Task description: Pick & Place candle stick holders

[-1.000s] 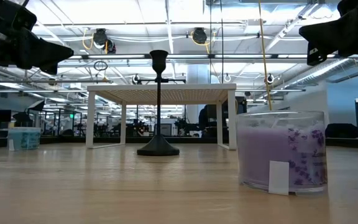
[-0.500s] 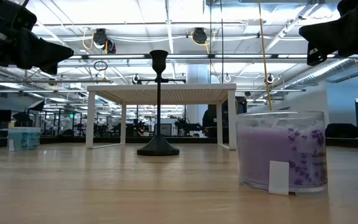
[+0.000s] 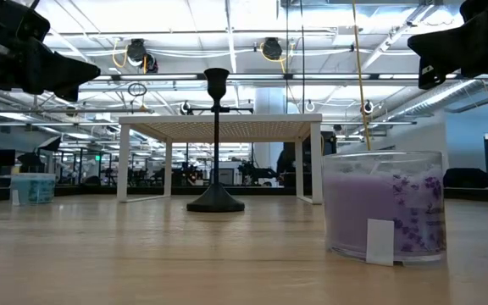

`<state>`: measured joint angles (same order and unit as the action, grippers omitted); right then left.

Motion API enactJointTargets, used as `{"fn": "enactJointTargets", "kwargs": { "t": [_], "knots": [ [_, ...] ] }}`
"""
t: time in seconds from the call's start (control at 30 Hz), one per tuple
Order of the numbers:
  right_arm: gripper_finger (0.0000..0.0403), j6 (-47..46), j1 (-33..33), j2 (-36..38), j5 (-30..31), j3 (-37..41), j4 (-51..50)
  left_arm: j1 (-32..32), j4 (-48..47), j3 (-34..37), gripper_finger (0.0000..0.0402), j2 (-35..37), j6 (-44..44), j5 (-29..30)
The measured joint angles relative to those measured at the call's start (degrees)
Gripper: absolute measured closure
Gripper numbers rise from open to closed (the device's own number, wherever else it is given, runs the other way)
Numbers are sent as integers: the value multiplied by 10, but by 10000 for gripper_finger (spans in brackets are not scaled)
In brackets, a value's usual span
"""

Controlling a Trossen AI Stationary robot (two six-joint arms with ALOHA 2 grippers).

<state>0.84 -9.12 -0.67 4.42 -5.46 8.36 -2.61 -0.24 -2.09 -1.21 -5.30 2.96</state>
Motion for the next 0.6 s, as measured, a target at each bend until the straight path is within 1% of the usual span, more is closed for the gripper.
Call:
{"fn": "enactJointTargets", "kwargs": {
  "t": [0.33,0.47,0.6],
  "knots": [
    [399,0,0,0,0,0,0,0,0,0,360,0,-1,0],
    [399,0,0,0,0,0,0,0,1,0,360,0,-19,0],
    [399,-5,0,0,0,0,2,0,12,0,360,0,-5,-1]
  ]
}}
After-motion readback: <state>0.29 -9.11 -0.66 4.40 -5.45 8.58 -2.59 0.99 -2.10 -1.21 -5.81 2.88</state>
